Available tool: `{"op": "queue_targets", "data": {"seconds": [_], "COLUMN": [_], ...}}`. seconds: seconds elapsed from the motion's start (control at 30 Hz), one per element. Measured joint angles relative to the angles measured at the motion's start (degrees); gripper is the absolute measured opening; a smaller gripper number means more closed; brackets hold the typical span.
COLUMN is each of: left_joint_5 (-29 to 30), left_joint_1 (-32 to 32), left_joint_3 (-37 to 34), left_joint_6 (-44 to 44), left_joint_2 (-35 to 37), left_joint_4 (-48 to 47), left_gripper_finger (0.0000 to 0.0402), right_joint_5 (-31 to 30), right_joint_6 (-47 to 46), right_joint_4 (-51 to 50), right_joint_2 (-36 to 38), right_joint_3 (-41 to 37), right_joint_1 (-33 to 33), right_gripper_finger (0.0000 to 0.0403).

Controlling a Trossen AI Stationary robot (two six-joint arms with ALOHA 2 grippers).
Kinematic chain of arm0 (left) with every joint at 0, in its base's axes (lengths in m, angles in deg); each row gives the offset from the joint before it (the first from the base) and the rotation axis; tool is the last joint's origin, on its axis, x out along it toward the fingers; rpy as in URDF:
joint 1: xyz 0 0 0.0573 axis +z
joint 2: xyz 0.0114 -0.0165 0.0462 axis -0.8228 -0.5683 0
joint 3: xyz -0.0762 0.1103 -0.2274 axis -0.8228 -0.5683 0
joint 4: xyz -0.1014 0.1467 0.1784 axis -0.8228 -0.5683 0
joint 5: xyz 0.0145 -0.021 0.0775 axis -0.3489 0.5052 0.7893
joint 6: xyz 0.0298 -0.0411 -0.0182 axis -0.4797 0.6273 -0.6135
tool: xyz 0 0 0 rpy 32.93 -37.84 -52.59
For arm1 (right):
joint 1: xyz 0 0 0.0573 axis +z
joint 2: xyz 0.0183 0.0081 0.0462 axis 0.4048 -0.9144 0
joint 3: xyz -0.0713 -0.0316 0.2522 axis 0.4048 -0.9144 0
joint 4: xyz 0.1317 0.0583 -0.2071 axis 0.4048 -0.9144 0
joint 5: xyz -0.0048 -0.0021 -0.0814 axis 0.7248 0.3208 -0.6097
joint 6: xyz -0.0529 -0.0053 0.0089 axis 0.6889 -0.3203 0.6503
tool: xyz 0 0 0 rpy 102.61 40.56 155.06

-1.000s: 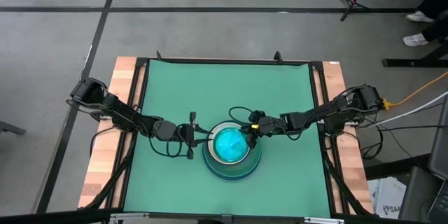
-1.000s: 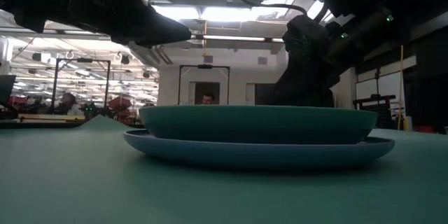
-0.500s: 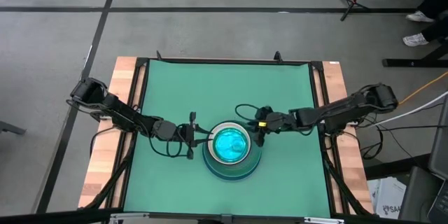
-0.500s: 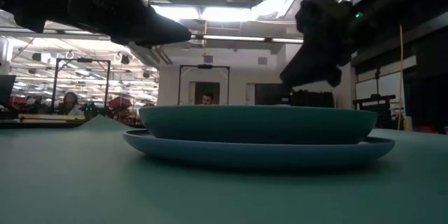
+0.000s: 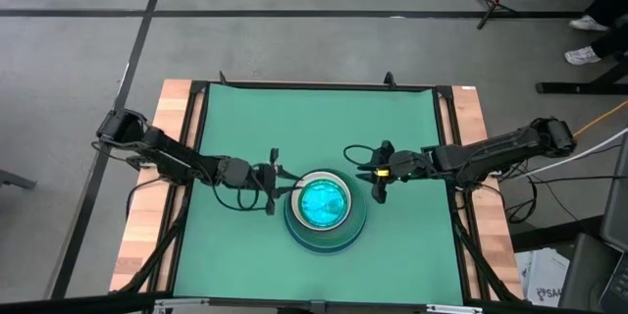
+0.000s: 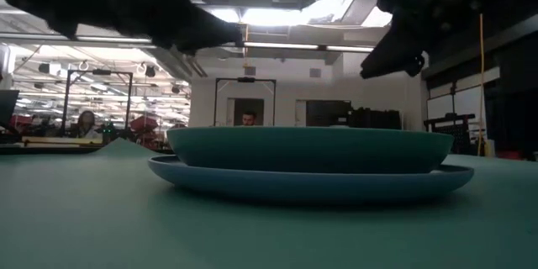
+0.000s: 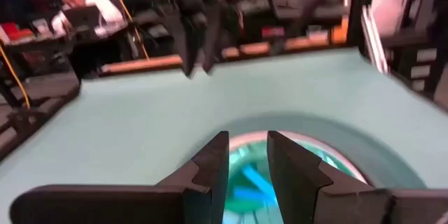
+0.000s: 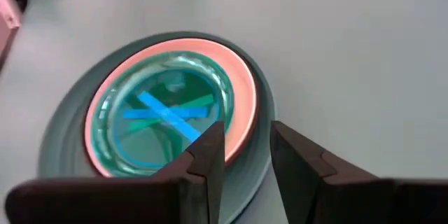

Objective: Stack plastic plates
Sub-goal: Return to Home Position

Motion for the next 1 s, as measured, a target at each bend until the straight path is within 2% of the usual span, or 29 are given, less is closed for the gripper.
{"op": "queue_targets", "data": {"seconds": [0.07,0.2,0.47,0.63,1.0], "left_joint_5": [-2.1,-5.0,-6.5,-10.8,-10.0], "left_joint_1": [2.0,6.2,11.2,11.5,11.5], "left_joint_3": [0.1,0.1,0.1,0.1,-2.5], "left_joint_6": [0.6,1.6,4.1,4.5,4.9], "left_joint_2": [2.2,7.5,18.0,21.9,28.8], "left_joint_4": [-0.6,-8.5,-23.2,-24.9,-26.7], "left_gripper_finger": [0.0092,0.0092,0.0092,0.0092,0.0092], "right_joint_5": [1.0,3.5,4.0,5.2,3.1], "right_joint_6": [1.0,3.7,6.8,9.2,8.9], "right_joint_4": [-0.5,-1.9,-5.4,-7.6,-12.7], "right_joint_2": [1.4,4.7,11.4,15.7,25.6], "right_joint_3": [0.0,0.0,0.0,0.0,-2.0], "right_joint_1": [0.0,0.0,0.0,0.0,0.0], "right_gripper_finger": [0.0106,0.0106,0.0106,0.0106,0.0106]}}
